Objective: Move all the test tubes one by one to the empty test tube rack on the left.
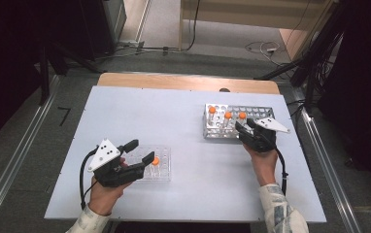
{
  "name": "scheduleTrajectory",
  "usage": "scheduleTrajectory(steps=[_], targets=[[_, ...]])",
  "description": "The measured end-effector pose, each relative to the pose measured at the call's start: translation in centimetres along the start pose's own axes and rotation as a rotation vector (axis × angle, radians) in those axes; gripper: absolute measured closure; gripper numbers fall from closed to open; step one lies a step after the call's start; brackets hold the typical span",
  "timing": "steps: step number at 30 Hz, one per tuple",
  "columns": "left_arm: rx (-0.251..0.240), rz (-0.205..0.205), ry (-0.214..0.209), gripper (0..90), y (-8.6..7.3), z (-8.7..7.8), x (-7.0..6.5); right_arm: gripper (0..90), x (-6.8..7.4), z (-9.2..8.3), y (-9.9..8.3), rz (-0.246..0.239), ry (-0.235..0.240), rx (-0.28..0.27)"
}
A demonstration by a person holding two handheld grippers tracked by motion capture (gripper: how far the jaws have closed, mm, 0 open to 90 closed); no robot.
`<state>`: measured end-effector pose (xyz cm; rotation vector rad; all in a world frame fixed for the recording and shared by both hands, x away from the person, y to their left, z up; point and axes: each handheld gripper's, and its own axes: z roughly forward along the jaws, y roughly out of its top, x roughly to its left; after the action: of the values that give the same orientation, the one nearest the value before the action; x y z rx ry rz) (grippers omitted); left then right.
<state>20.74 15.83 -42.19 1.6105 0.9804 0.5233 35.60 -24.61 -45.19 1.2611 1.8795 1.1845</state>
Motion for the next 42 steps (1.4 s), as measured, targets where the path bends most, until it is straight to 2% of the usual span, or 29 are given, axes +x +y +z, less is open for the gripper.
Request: scheduleTrajectory(steps=[3,9,15,17,23,30,36,42], targets=[[-0.001,0.0,0.0,31.0,0.0,0.0,0.0,53.7,0.1,0.6,0.2,-0.013,-0.018,0.008],[0.0,-0.001,-0.001,31.0,0.0,-0.1,0.1,60.6,0.1,1.2,0.4,-0.005,-0.027,0.013],[-0.002,0.0,-0.004,31.0,0.1,-0.2,0.1,63.5,0.1,1.7,0.1,-0.002,-0.032,0.028],[-0.002,0.0,-0.005,31.0,0.0,-0.2,0.0,67.7,0.1,1.9,0.1,-0.001,-0.034,0.03],[-0.002,-0.001,-0.002,31.0,0.0,-0.3,0.1,71.0,0.1,1.7,0.2,-0.001,-0.031,0.01],[-0.002,0.0,-0.002,31.0,0.0,-0.3,0.1,71.4,0.0,0.7,1.0,0.003,-0.019,-0.032],[-0.009,-0.003,0.002,31.0,0.1,-0.4,0.1,71.7,-0.1,-1.0,2.4,0.013,-0.007,-0.087],[-0.008,0.0,0.002,31.0,0.1,-0.4,0.1,71.7,-0.2,-2.6,3.3,0.002,0.002,-0.124]])
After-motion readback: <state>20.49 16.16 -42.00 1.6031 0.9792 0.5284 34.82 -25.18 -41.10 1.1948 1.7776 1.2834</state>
